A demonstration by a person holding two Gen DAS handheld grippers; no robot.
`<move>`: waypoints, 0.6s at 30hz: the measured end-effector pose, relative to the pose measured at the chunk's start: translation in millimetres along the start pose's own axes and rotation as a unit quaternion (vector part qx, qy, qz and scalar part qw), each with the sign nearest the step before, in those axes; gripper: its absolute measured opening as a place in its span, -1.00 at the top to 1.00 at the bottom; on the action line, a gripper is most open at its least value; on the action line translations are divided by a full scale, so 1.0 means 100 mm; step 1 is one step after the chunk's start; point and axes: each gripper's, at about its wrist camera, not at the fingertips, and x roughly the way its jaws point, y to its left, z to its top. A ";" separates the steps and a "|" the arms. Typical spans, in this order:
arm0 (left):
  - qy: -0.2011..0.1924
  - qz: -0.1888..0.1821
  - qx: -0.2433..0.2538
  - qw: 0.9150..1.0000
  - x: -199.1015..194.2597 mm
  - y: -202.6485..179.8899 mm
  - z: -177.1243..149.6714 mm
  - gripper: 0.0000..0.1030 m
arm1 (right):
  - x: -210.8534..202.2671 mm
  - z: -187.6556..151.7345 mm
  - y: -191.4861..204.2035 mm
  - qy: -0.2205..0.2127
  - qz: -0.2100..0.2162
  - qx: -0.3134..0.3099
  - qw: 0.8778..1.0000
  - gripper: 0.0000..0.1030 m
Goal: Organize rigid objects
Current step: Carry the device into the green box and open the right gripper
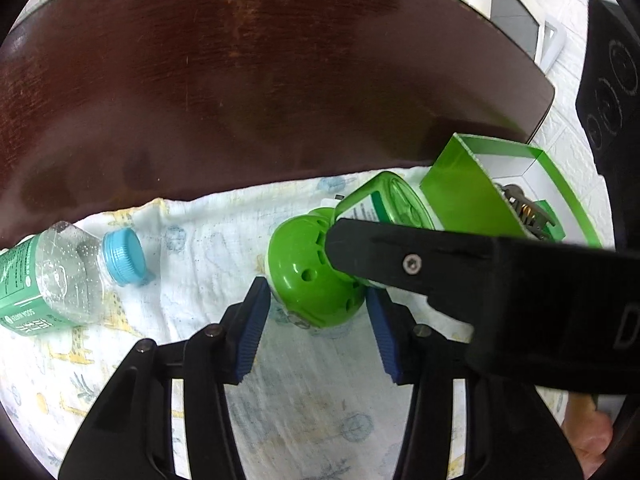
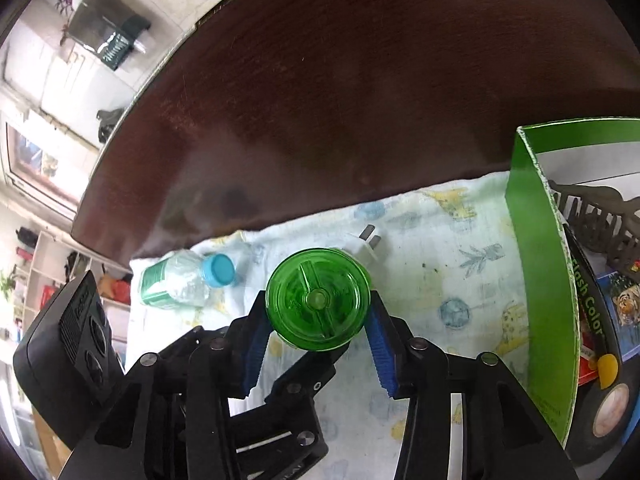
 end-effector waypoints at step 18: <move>-0.027 -0.075 0.191 0.978 -0.21 -2.25 0.31 0.07 | -1.91 -0.39 -1.13 -0.162 -0.032 0.072 0.984 0.07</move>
